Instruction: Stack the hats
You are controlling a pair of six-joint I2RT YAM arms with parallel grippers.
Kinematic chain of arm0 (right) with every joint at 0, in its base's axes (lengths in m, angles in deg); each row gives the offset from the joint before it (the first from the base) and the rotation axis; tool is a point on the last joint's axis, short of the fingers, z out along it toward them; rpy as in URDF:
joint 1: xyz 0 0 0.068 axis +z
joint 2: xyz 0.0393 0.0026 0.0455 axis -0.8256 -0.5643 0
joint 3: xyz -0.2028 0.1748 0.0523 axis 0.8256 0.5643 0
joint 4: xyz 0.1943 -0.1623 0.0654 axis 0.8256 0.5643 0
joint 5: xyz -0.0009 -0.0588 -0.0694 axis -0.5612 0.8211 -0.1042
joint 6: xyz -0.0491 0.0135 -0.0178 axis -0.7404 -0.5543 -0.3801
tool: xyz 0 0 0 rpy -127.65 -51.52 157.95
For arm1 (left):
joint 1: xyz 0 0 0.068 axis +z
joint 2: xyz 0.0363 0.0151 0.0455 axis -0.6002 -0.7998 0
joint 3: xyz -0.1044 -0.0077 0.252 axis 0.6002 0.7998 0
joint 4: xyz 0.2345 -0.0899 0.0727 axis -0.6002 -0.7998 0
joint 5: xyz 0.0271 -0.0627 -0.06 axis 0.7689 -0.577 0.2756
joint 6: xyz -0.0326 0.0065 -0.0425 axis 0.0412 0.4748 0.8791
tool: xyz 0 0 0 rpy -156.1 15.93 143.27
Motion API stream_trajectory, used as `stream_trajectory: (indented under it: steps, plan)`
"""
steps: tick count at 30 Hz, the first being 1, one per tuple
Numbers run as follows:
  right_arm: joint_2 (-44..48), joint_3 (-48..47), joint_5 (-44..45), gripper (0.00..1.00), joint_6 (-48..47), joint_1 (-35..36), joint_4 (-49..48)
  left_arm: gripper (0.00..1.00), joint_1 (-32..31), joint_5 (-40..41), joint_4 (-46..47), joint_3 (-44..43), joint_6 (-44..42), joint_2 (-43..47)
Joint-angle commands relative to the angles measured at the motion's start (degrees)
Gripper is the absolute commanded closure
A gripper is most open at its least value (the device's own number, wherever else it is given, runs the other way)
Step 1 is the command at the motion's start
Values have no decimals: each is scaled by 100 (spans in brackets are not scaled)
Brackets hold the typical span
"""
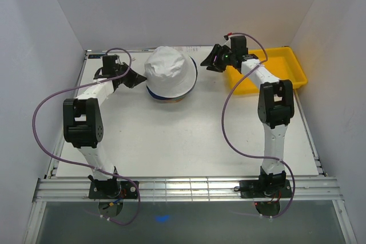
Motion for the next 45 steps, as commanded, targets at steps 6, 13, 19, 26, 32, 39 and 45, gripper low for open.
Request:
stream_trajectory:
  steps: [6, 13, 19, 26, 32, 39, 45]
  plan:
    - [609, -308, 60, 41, 0, 98, 99, 100, 38, -186, -27, -547, 16, 396]
    - [609, -221, 157, 34, -79, 414, 29, 100, 29, -230, -35, -723, 51, 282]
    - [373, -290, 271, 29, -88, 722, -59, 100, 21, -239, -35, -741, 86, 185]
    - [-357, -923, 271, 29, -35, 845, 275, 100, -23, -239, -18, -732, 113, -43]
    - [-375, -757, 368, 29, -105, 863, 301, 100, -23, -221, 35, -548, 77, -122]
    - [-349, -949, 359, 29, -158, 854, 398, 98, -23, -151, 18, -477, -2, -52]
    - [-340, -1257, 342, 29, -158, 837, 512, 71, -15, -81, -132, -591, -177, 167]
